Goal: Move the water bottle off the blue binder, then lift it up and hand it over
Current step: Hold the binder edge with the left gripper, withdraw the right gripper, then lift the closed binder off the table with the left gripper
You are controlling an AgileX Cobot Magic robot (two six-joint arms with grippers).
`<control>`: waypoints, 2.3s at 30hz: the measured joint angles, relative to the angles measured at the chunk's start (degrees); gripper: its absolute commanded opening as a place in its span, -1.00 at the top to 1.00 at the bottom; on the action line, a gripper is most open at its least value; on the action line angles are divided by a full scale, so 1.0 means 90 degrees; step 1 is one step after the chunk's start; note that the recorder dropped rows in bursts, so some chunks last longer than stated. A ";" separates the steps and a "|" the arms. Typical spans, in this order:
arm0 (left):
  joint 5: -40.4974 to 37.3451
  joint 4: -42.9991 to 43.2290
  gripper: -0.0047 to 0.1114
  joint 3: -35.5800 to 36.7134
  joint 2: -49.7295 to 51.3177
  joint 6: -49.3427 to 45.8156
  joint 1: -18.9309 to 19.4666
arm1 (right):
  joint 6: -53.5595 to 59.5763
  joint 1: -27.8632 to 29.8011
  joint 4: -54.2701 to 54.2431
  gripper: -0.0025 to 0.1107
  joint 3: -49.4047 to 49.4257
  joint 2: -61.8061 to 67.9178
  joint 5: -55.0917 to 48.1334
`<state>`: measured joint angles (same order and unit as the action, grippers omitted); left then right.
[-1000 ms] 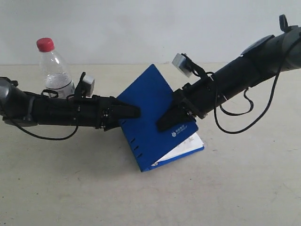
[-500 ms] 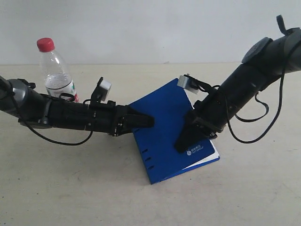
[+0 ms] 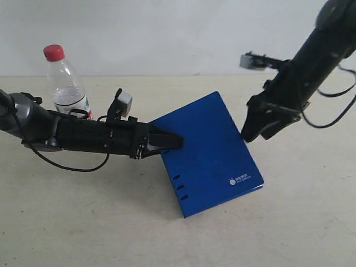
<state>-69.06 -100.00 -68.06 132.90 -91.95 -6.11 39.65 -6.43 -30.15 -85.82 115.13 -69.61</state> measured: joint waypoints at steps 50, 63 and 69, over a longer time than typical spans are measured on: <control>0.0034 0.0059 0.43 0.0000 -0.0034 0.0533 -0.0023 | 0.1036 -0.0946 -0.2351 0.96 0.0853 0.1119 0.3932; -0.0115 0.0027 0.84 -0.0028 -0.0067 0.0477 0.0100 | -0.0766 0.0091 -0.1735 0.96 0.0882 0.0548 0.5613; 0.0132 0.0238 0.84 -0.0028 -0.0583 0.0314 0.0168 | -0.0893 0.1299 -0.0568 0.96 0.0868 -0.0455 0.5412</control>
<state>-67.87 -97.86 -68.31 127.65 -89.13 -4.59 31.62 5.26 -35.26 -78.01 111.04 -20.91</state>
